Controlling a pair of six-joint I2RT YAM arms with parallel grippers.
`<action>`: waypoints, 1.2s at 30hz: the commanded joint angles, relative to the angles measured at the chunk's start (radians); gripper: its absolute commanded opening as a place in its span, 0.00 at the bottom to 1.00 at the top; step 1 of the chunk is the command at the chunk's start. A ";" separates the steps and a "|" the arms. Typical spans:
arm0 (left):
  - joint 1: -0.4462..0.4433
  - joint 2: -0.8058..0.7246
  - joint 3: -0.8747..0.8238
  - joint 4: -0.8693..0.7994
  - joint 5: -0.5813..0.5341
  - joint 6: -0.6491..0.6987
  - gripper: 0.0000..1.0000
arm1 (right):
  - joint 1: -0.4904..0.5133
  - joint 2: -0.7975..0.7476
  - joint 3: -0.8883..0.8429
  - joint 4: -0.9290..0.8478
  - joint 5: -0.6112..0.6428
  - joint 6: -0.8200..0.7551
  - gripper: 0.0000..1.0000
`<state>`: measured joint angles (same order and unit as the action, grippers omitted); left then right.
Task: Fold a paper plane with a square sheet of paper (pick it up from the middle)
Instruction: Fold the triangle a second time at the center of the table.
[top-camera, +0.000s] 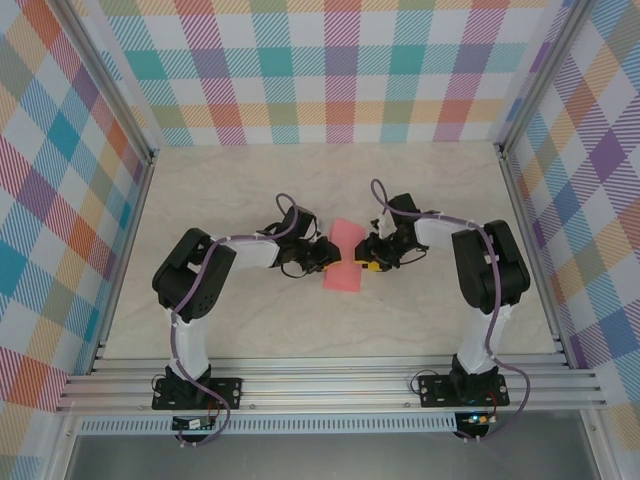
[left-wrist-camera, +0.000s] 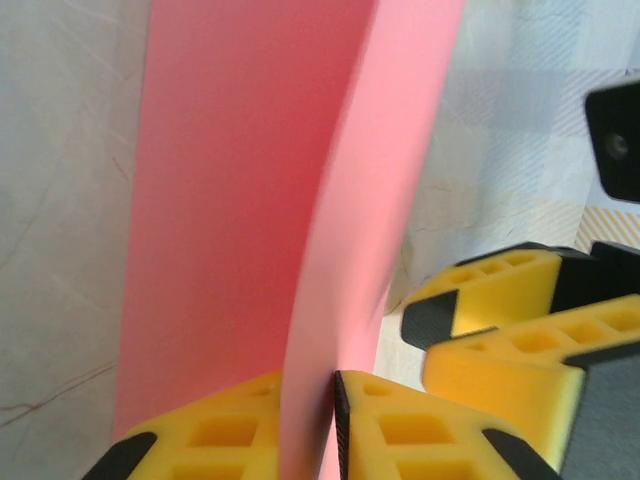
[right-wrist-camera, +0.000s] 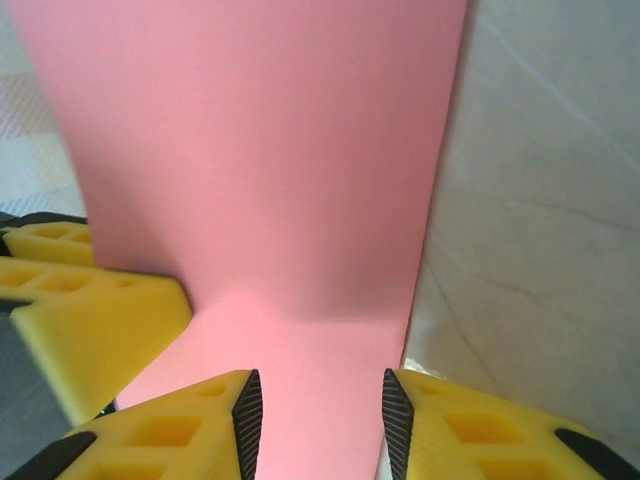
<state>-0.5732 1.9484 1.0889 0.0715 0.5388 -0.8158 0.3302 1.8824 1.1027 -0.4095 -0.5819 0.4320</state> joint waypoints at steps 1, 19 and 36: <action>0.012 -0.042 0.015 -0.042 -0.005 0.010 0.17 | 0.003 -0.114 -0.032 -0.017 0.051 -0.038 0.41; 0.012 -0.031 0.094 -0.115 0.032 -0.006 0.10 | 0.439 -0.386 -0.219 0.178 0.619 -0.185 0.68; 0.012 -0.031 0.092 -0.109 0.047 -0.013 0.09 | 0.563 -0.265 -0.185 0.258 0.852 -0.166 0.65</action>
<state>-0.5732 1.9411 1.1587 -0.0246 0.5606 -0.8223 0.8818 1.5993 0.8955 -0.1722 0.2123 0.2737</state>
